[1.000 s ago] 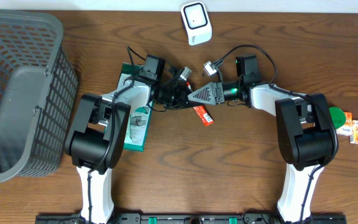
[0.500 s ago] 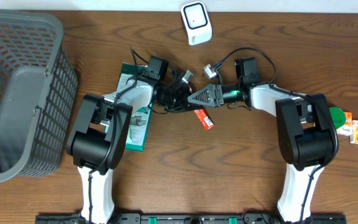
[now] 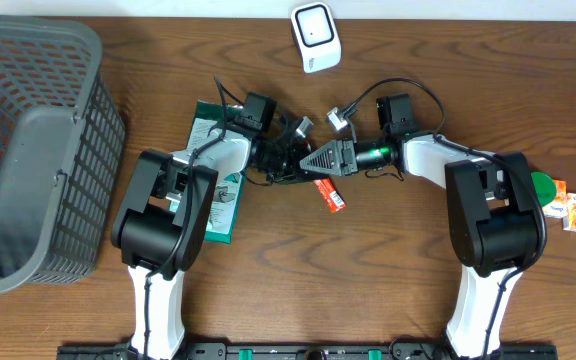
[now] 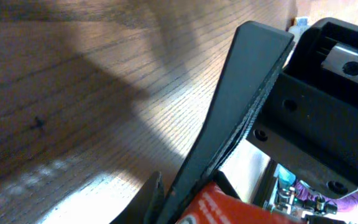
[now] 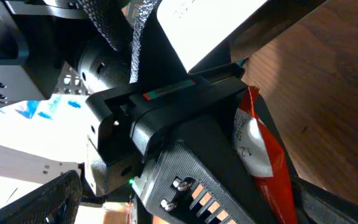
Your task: Scan the item barcode
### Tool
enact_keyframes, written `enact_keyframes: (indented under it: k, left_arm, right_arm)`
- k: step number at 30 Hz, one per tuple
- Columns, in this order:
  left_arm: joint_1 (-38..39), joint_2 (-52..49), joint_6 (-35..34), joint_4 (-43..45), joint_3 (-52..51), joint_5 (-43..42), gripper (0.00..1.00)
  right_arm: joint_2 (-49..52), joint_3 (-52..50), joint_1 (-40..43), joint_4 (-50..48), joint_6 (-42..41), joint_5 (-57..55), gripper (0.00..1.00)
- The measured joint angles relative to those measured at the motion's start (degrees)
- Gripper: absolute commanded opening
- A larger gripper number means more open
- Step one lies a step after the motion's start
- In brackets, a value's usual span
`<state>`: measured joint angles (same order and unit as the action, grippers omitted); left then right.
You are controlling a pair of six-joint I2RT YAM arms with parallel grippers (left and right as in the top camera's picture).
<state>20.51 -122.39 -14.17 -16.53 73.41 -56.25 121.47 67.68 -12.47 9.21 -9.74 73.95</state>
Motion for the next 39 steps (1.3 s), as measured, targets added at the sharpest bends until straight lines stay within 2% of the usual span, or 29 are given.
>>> enact_keyframes:
  k: [11, 14, 19, 20, 21, 22, 23, 27, 30, 33, 37, 38, 39]
  left_arm:
    - [0.2, 0.0, 0.0, -1.2, 0.5, 1.4, 0.08]
    - [-1.6, 0.0, 0.4, -5.9, -0.4, 5.7, 0.08]
    - [-7.2, 0.1, 0.7, -7.5, -0.6, 7.3, 0.14]
    - [-7.6, 0.2, 0.7, -7.7, -0.6, 7.3, 0.17]
    - [-7.9, 0.3, 0.7, -7.9, -0.6, 7.3, 0.26]
    - [-7.9, 0.3, 0.6, -7.9, -0.6, 7.2, 0.43]
    - [-7.9, 0.5, 0.9, -8.0, -0.5, 6.9, 0.51]
    - [-7.2, 1.7, 0.7, -7.9, -0.2, 6.0, 0.66]
    - [-7.2, 2.2, 0.9, -7.9, -0.1, 5.6, 0.73]
    - [-7.2, 2.9, 0.9, -8.1, -0.1, 6.6, 0.74]
    - [-7.2, 5.5, 0.8, -9.4, -0.1, 15.4, 0.73]
    - [-7.2, 6.2, 0.8, -9.8, -0.1, 17.3, 0.72]
    - [-7.2, 7.0, 0.7, -10.4, -0.2, 19.8, 0.57]
  right_arm:
    - [-0.2, 0.0, 0.0, 0.3, -0.1, -1.3, 0.99]
    - [-0.5, 0.2, 1.9, 0.4, -1.2, -13.2, 0.99]
    - [-0.8, 0.9, 8.5, 0.0, -2.0, -18.6, 0.99]
    - [-0.8, 0.9, 9.1, 0.2, -2.1, -18.6, 0.99]
    - [-0.8, 0.9, 9.2, 0.3, -2.1, -18.6, 0.99]
    - [-0.8, 0.9, 9.1, 0.5, -2.2, -18.7, 0.99]
    - [-0.9, 1.0, 9.1, 0.7, -2.2, -18.9, 0.99]
    - [-0.9, 1.3, 9.1, 2.1, -2.1, -19.1, 0.99]
    - [-1.1, 1.6, 9.1, 4.3, -2.2, -19.3, 0.99]
    - [-1.6, 1.6, 9.0, 6.2, -2.1, -19.8, 0.99]
    - [-3.0, 1.6, 8.8, 9.4, -1.8, -22.8, 0.99]
    - [-3.3, 1.6, 8.7, 9.9, -1.7, -23.5, 0.99]
    - [-4.0, 1.6, 8.4, 11.2, -1.6, -25.1, 0.99]
